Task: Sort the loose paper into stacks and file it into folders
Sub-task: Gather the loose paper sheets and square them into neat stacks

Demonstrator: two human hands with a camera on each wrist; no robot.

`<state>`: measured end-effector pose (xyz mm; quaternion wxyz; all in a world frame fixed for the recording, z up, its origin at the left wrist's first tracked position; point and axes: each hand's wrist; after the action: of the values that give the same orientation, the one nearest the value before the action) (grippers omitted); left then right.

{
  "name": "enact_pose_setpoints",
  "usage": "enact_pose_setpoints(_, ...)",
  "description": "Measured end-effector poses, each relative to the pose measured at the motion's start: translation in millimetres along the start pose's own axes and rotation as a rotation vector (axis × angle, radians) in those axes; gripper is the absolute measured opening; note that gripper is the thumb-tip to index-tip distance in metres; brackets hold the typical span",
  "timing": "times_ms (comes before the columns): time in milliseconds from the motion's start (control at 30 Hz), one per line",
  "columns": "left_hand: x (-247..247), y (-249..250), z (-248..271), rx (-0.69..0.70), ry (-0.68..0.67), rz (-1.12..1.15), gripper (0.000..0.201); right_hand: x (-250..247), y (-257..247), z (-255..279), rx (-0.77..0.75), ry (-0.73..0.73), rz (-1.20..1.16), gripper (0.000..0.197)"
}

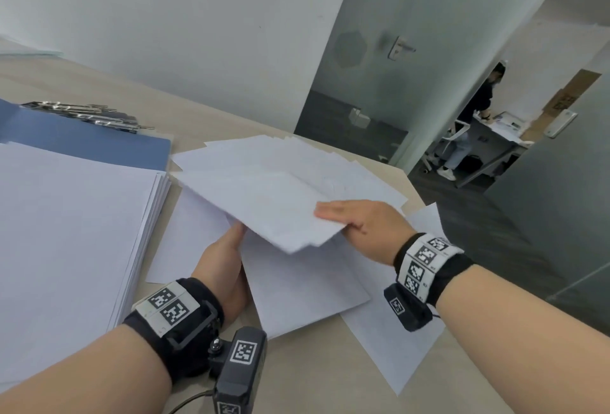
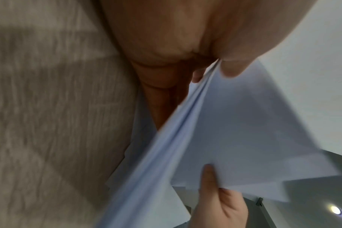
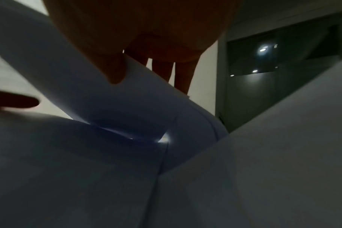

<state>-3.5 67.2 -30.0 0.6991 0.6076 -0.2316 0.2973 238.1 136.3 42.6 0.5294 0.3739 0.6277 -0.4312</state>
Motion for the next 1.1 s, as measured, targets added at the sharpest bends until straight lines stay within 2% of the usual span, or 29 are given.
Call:
enact_pose_setpoints(67, -1, 3, -2, -0.009, -0.007, 0.071, 0.075, 8, -3, 5, -0.078, -0.084, 0.087, 0.055)
enact_pose_setpoints(100, -2, 5, -3, -0.014, 0.006, 0.101, 0.078, 11, -4, 7, -0.118, -0.12, 0.108, 0.056)
enact_pose_setpoints(167, -4, 7, -3, -0.015, 0.044, 0.129, 0.07, 15, -9, 14, -0.184, -0.156, 0.138, 0.057)
enact_pose_setpoints(267, -7, 0, -4, 0.004, 0.108, 0.03, 0.039, 24, -12, 24, -0.229, -0.167, 0.141, 0.055)
enact_pose_setpoints(333, -8, -2, -5, 0.042, 0.15, -0.077, 0.036, 28, -14, 30, -0.225, -0.202, 0.134, 0.053)
enact_pose_setpoints(400, -6, 0, -3, 0.067, 0.157, -0.124, 0.039, 28, -11, 31, -0.212, -0.17, 0.08, 0.052)
enact_pose_setpoints(567, -10, 0, -7, 0.131, 0.146, -0.139, 0.06, 14, 4, 23, 0.148, 0.007, -0.216, 0.056)
enact_pose_setpoints(667, -11, 0, -9, 0.123, 0.177, -0.14, 0.045, 14, 18, 23, 0.297, 0.033, -0.141, 0.056)
enact_pose_setpoints(767, -13, 1, -11, 0.097, 0.16, -0.143, 0.041, 16, 27, 22, 0.432, 0.028, -0.009, 0.053)
enact_pose_setpoints(900, -14, -1, -8, 0.088, 0.098, -0.093, 0.044, 11, 31, 13, 0.506, 0.055, -0.048, 0.037)
enact_pose_setpoints(1100, -13, -3, -10, 0.12, 0.06, -0.03, 0.051, -8, 35, -1, 0.62, 0.268, -0.161, 0.036)
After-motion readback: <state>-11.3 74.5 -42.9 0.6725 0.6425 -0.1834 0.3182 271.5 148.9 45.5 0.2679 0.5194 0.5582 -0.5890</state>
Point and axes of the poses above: each hand's wrist, its own z-axis away from the middle knuckle, its own x-axis out of the palm, y = z × x, and after that the axes turned 15 degrees about x, right-handed
